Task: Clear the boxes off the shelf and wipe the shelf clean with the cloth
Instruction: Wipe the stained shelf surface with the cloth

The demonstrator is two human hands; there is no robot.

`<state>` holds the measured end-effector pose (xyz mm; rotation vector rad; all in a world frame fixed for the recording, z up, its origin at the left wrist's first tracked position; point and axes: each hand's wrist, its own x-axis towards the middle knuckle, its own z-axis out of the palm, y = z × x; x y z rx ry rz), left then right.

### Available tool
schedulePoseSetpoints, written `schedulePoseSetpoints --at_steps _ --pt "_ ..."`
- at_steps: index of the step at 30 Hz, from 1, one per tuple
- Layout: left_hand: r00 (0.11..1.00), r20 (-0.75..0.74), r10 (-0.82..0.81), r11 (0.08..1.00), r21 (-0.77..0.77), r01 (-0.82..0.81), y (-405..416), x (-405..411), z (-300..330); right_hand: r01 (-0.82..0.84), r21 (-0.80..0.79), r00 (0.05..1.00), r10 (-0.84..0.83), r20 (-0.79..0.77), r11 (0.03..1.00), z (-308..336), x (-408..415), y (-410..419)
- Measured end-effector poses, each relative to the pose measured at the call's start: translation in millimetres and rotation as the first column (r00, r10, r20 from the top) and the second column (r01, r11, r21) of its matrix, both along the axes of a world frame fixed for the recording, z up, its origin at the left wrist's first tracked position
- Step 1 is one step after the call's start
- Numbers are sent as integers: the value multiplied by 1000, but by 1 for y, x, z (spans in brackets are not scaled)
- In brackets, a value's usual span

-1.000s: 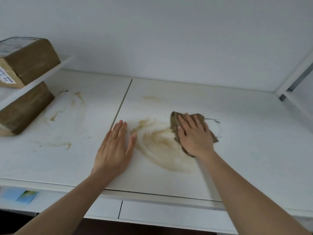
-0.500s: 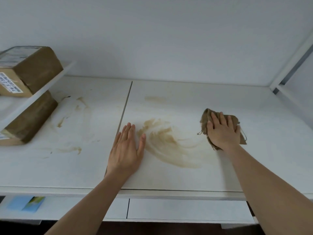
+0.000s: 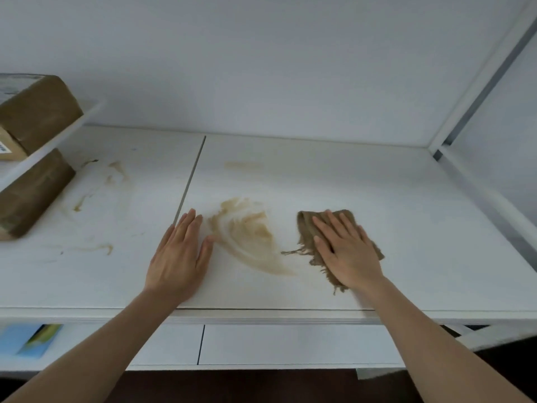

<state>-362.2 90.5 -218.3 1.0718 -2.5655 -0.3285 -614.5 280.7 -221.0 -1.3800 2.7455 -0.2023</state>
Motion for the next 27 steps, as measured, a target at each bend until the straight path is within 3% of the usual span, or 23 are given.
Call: schedulePoseSetpoints --at_steps 4,7,12,17,19,22,25,27 --pt "997 33 70 997 36 -71 7 19 -5 190 51 980 -193 56 980 3 -38 -10" --pt "996 50 67 998 14 -68 4 16 -7 233 43 969 -236 78 972 1 -39 -42" --pt "995 75 61 998 -29 -59 4 18 -11 10 -1 1000 -10 29 1000 -2 12 -70" --pt "995 82 54 998 -27 -52 7 19 -11 -158 -19 987 159 28 987 -4 36 -37" --pt "996 75 50 998 -29 -48 8 19 -11 -154 -10 988 154 32 988 -3 22 -17" --pt "998 60 37 999 -18 -35 10 19 -9 46 -7 999 -46 27 999 -1 -10 9" --pt "999 36 20 1000 -16 -19 11 19 -9 308 0 949 -307 70 951 -1 -21 21" --pt "1000 24 12 1000 -1 -12 10 19 -9 397 -23 917 -395 59 918 -4 -7 16"
